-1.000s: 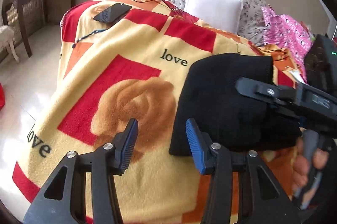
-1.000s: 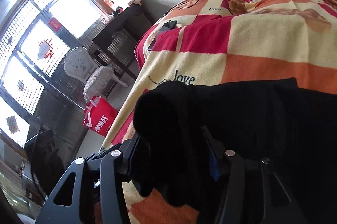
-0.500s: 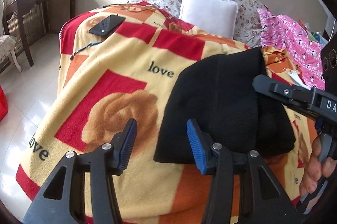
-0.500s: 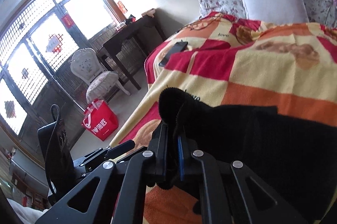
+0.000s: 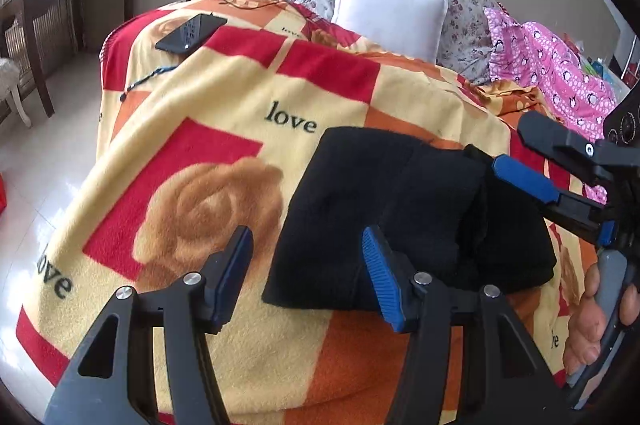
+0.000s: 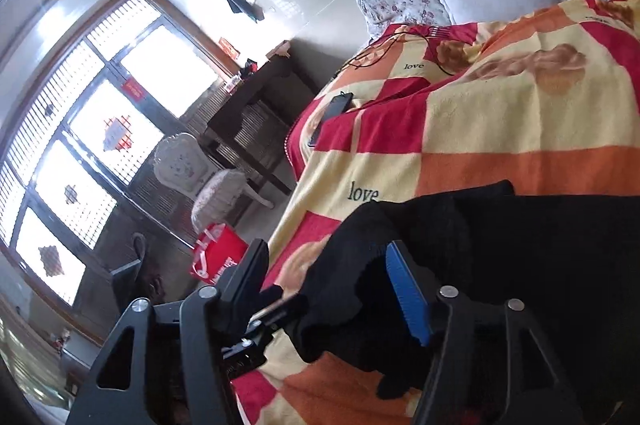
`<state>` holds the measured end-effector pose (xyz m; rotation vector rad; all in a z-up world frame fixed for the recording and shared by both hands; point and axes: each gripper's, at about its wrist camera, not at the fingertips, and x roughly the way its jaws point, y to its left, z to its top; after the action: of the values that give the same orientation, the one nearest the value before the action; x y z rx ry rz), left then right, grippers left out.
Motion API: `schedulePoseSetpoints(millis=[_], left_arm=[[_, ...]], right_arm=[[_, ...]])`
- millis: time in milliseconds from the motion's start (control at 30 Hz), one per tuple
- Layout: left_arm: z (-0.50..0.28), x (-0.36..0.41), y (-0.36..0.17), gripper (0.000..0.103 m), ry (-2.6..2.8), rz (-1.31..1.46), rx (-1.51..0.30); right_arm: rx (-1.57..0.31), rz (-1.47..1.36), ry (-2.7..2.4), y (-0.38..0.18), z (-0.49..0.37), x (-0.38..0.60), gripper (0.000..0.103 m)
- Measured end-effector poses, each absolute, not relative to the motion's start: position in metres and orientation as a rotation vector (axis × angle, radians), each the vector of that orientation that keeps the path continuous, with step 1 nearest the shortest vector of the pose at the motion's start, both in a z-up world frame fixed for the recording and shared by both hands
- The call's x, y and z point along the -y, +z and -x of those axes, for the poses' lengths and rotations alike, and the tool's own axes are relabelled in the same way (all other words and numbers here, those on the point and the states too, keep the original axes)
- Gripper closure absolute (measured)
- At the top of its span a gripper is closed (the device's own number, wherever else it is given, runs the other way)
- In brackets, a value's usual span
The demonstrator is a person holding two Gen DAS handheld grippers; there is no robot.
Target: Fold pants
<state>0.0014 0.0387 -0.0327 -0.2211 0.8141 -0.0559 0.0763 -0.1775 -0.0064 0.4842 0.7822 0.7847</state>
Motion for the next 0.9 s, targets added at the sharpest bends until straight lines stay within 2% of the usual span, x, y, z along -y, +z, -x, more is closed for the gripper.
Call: schedulePoseSetpoints(millis=[200,367,433,467,500,700,833,900], left_arm=[[0.008,-0.063,-0.036,0.044,-0.009,0.226,-0.805],[0.004,-0.072,-0.050,0.042,0.013,0.238,-0.829],[0.004,-0.069,-0.053,0.042,0.017,0.231,-0.829],[0.004,-0.068,-0.053,0.042,0.020,0.228,-0.829],[0.003,-0.067,-0.052,0.042,0.022,0.225,-0.829],[0.006,-0.056,-0.026,0.042,-0.023,0.220,-0.781],[0.005,-0.040,-0.001,0.033,-0.062,0.221,-0.716],[-0.002,-0.024,0.005,0.033,-0.085,0.200,-0.711]], right_arm=[[-0.831,-0.452,0.733,-0.024,-0.083,0.171,0.028],[-0.903,-0.409,0.701,-0.052,-0.096,0.153,0.026],[-0.909,-0.413,0.713,-0.062,-0.097,0.144,0.032],[-0.902,-0.379,0.714,-0.063,-0.094,0.136,0.060],[-0.915,-0.372,0.739,-0.065,-0.093,0.130,0.093],[-0.812,-0.299,0.780,-0.027,-0.078,0.134,0.093],[-0.701,-0.240,0.729,0.019,-0.060,0.175,0.093],[-0.674,-0.225,0.668,0.029,-0.056,0.197,0.093]])
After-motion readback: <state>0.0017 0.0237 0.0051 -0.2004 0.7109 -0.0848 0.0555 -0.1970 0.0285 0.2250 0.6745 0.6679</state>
